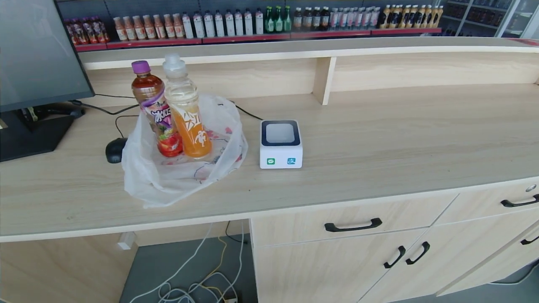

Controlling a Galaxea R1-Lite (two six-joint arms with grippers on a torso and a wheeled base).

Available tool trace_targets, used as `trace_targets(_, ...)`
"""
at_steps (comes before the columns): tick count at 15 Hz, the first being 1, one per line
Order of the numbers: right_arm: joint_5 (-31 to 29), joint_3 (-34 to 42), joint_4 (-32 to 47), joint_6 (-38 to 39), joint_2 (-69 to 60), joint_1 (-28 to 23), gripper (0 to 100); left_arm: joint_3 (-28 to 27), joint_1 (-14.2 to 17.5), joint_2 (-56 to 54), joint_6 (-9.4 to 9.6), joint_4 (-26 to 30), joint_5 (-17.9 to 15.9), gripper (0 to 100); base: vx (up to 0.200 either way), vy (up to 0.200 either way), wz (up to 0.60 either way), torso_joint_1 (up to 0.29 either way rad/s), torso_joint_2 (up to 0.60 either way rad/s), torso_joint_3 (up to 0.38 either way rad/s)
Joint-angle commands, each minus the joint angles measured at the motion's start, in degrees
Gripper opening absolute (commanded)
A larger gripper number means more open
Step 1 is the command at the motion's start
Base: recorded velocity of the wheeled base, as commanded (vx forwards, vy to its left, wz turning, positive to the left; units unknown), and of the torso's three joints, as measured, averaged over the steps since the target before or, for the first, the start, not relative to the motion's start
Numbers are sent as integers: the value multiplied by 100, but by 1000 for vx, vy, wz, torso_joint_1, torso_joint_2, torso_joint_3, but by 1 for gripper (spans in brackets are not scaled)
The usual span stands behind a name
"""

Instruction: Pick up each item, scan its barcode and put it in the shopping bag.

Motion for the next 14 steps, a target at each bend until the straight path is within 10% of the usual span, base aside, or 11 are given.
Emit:
trace_targets(1, 4, 0, -1, -2, 2, 4, 100, 0, 1, -2, 3, -2, 1, 100, 0, -200, 0, 2, 12, 2)
trace_targets(14, -13, 0, -1, -2, 2, 4, 100, 0, 1, -2, 3, -2, 1, 100, 0, -15, 0, 0, 0, 0)
